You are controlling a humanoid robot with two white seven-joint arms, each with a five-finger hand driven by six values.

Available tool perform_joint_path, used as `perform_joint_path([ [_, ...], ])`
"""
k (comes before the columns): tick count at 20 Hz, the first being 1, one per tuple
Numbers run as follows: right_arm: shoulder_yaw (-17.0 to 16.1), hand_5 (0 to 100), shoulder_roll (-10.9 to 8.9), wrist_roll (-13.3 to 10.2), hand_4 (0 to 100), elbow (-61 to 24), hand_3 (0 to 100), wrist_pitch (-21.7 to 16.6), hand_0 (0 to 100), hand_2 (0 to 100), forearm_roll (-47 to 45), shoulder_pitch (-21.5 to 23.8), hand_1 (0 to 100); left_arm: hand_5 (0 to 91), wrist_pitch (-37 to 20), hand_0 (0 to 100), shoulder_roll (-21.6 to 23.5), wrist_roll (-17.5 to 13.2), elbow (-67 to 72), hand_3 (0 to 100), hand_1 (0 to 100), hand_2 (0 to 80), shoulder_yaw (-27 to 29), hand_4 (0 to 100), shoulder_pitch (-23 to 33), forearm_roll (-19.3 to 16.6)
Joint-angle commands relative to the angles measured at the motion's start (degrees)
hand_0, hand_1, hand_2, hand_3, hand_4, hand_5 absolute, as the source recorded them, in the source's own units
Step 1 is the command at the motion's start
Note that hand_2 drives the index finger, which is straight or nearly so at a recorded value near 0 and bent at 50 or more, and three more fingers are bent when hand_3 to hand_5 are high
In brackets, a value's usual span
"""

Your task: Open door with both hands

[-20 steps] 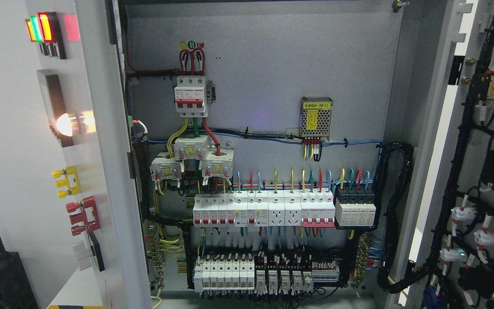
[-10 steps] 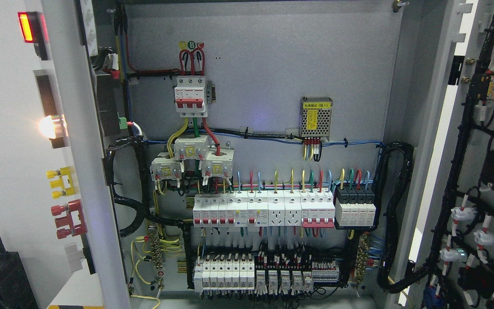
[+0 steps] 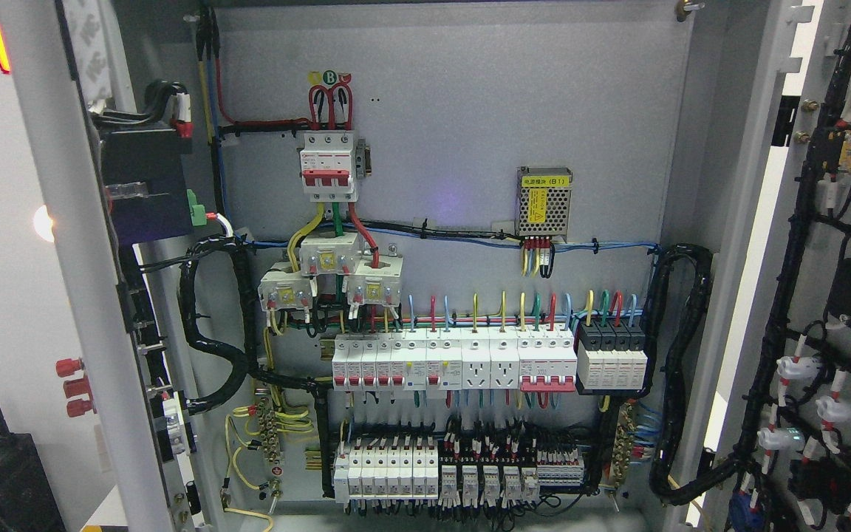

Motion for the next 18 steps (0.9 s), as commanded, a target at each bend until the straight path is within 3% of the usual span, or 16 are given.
perform_joint_path([
  [1, 2.56, 0, 1.20, -0.18, 0, -0.23, 0, 0.15, 0, 0, 1.87, -0.38, 0, 0.0, 0.02, 0, -0.03, -0.02, -1.85, 0, 0, 0.0, 0.00, 4, 1.67, 0.00],
  [18, 5.81, 0, 3.84, -2.29, 0, 0.65, 0, 0.24, 0, 0, 5.56, -2.49, 0, 0.0, 0.02, 0, 0.05, -0.02, -1.85, 0, 0, 0.0, 0.00, 4, 1.67, 0.00],
])
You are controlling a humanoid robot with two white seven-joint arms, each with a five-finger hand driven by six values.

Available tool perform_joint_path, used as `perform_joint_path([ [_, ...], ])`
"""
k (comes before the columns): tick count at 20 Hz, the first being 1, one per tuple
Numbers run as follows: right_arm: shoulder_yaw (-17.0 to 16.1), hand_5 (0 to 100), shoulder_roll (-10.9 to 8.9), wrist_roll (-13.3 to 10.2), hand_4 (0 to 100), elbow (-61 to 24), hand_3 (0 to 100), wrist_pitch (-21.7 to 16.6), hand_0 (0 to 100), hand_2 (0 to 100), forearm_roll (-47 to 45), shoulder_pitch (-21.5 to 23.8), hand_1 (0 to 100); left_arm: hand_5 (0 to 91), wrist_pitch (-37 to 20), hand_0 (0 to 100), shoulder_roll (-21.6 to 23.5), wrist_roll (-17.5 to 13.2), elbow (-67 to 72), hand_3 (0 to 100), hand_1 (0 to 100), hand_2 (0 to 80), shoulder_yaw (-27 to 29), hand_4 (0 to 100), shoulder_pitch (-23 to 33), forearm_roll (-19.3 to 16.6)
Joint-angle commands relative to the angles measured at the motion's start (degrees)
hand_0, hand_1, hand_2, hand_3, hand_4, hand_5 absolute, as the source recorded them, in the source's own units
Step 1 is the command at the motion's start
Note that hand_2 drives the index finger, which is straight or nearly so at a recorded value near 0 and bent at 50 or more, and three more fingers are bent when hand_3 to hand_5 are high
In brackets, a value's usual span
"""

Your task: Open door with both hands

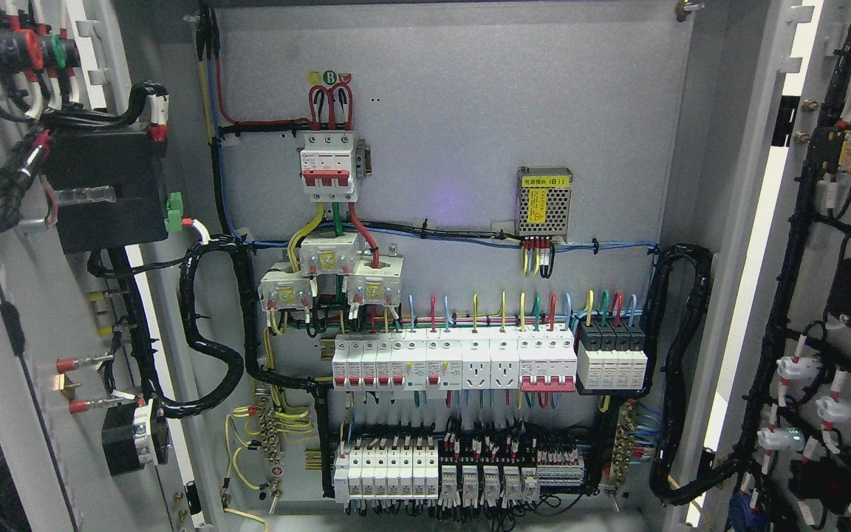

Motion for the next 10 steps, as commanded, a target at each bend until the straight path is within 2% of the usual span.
perform_joint_path([
  [1, 2.43, 0, 1.96, -0.32, 0, 0.33, 0, 0.03, 0, 0, 1.01, -0.37, 0, 0.0, 0.02, 0, -0.03, -0.03, -1.85, 0, 0, 0.0, 0.01, 4, 1.67, 0.00],
  [5, 2.43, 0, 2.57, -1.54, 0, 0.41, 0, 0.03, 0, 0, 1.89, -0.80, 0, 0.0, 0.02, 0, -0.03, -0.03, -1.85, 0, 0, 0.0, 0.01, 4, 1.67, 0.00],
  [10, 2.96, 0, 3.19, -1.81, 0, 0.50, 0, 0.91, 0, 0, 2.32, -1.24, 0, 0.0, 0.02, 0, -0.03, -0.03, -1.85, 0, 0, 0.0, 0.01, 4, 1.67, 0.00],
])
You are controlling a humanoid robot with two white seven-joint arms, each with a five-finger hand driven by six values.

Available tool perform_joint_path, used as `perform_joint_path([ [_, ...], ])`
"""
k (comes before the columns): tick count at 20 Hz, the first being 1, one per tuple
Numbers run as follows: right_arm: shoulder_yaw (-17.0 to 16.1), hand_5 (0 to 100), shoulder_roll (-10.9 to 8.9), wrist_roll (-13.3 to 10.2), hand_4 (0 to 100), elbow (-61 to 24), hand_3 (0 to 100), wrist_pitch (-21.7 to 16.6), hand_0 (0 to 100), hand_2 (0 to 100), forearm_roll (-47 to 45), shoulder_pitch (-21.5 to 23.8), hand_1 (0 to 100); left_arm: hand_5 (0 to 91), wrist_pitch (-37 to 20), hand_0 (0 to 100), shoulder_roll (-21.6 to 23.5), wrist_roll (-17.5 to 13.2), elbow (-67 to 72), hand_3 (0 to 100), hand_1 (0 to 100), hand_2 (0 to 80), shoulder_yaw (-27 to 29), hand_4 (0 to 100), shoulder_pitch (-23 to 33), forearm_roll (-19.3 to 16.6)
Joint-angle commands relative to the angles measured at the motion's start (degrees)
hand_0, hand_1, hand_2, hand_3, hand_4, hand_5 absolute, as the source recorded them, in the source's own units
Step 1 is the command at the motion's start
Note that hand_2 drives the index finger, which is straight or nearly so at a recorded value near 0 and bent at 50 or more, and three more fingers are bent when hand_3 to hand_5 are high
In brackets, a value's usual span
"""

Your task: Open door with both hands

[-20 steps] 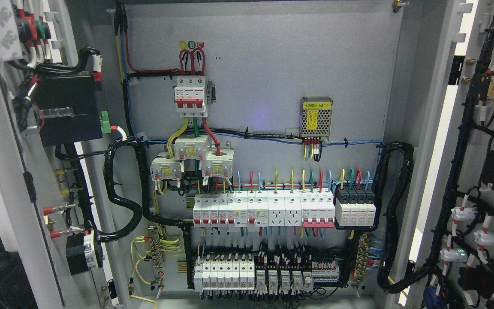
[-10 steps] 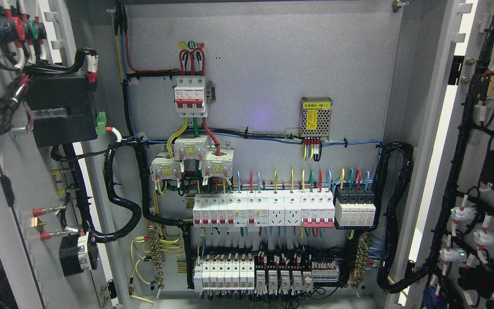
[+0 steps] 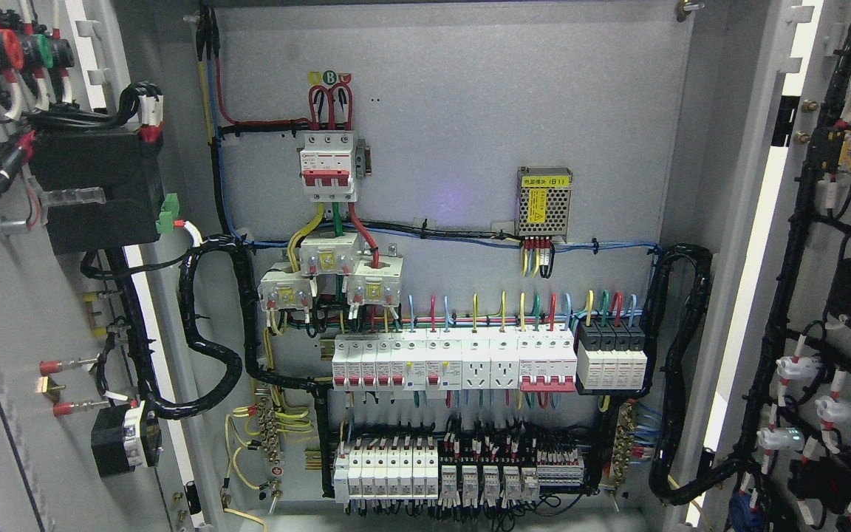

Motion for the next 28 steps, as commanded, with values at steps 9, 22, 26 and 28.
perform_joint_path([
  [9, 1.49, 0, 2.34, -1.63, 0, 0.59, 0, 0.22, 0, 0, 0.99, -0.75, 0, 0.0, 0.03, 0, -0.04, -0.03, -1.84, 0, 0, 0.0, 0.00, 4, 1.67, 0.00],
  [22, -9.40, 0, -1.26, -2.86, 0, 3.76, 0, -1.10, 0, 0, 1.25, 2.41, 0, 0.0, 0.03, 0, -0.04, -0.03, -1.84, 0, 0, 0.0, 0.00, 4, 1.67, 0.00],
  [26, -12.21, 0, -1.52, -7.33, 0, 3.76, 0, -4.78, 0, 0, 1.25, 4.52, 0, 0.0, 0.03, 0, -0.04, -0.03, -1.84, 0, 0, 0.0, 0.00, 4, 1.67, 0.00],
  [28, -13.80, 0, -2.84, -7.60, 0, 3.58, 0, -7.24, 0, 0, 1.25, 6.10, 0, 0.0, 0.03, 0, -0.04, -0.03, -1.84, 0, 0, 0.0, 0.00, 4, 1.67, 0.00],
])
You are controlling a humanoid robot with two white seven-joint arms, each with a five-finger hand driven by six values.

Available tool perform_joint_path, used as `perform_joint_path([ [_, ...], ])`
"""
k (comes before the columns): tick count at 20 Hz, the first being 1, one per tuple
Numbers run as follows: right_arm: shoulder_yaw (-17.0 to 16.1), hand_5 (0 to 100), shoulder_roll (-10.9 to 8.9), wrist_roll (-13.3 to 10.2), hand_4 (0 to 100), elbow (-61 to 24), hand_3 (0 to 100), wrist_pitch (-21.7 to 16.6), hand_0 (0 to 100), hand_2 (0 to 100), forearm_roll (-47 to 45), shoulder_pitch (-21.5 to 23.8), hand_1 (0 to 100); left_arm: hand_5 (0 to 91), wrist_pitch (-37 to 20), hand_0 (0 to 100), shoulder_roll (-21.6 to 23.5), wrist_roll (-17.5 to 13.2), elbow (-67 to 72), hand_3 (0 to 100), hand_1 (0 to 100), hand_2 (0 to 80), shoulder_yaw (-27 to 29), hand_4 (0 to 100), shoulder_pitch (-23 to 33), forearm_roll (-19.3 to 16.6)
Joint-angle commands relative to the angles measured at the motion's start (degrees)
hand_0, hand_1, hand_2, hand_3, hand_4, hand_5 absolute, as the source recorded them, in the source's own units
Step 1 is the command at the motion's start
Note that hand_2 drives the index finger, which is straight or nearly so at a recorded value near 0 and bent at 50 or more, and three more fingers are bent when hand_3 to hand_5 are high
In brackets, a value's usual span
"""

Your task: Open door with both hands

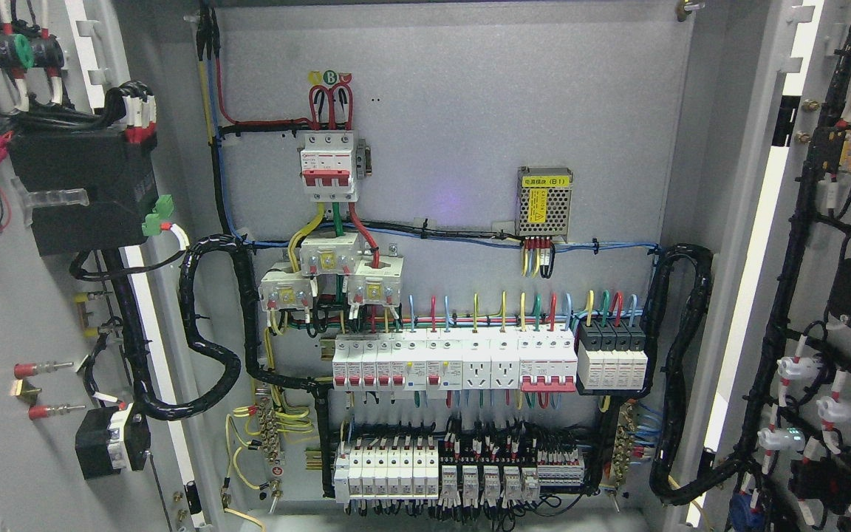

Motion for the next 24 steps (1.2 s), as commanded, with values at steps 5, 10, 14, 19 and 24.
perform_joint_path([
  [5, -7.58, 0, -6.74, -1.49, 0, -0.24, 0, -6.51, 0, 0, 0.55, 7.40, 0, 0.0, 0.02, 0, -0.01, -0.03, -1.67, 0, 0, 0.0, 0.00, 4, 1.67, 0.00],
  [10, -10.30, 0, -7.63, -3.51, 0, -0.42, 0, -9.24, 0, 0, 2.31, 11.09, 0, 0.0, 0.02, 0, -0.01, -0.03, -1.76, 0, 0, 0.0, -0.09, 4, 1.67, 0.09],
  [14, -12.41, 0, -7.98, -3.87, 0, -0.59, 0, -9.59, 0, 0, 2.48, 14.16, 0, 0.0, 0.02, 0, -0.01, -0.03, -2.02, 0, 0, 0.0, -0.09, 4, 1.67, 0.00],
  [19, -13.99, 0, -9.47, -3.96, 0, -1.12, 0, -15.73, 0, 0, 5.90, 17.95, 0, 0.0, -0.06, 0, -0.09, 0.06, -4.38, 0, 0, 0.0, -0.70, 4, 2.02, -0.35],
  [24, -16.81, 0, -11.14, -3.87, 0, -2.43, 0, -18.99, 0, 0, 6.17, 21.90, 0, 0.0, -0.06, 0, -0.09, 0.06, -23.07, 0, 0, 0.0, -4.12, 4, 9.91, -0.44],
])
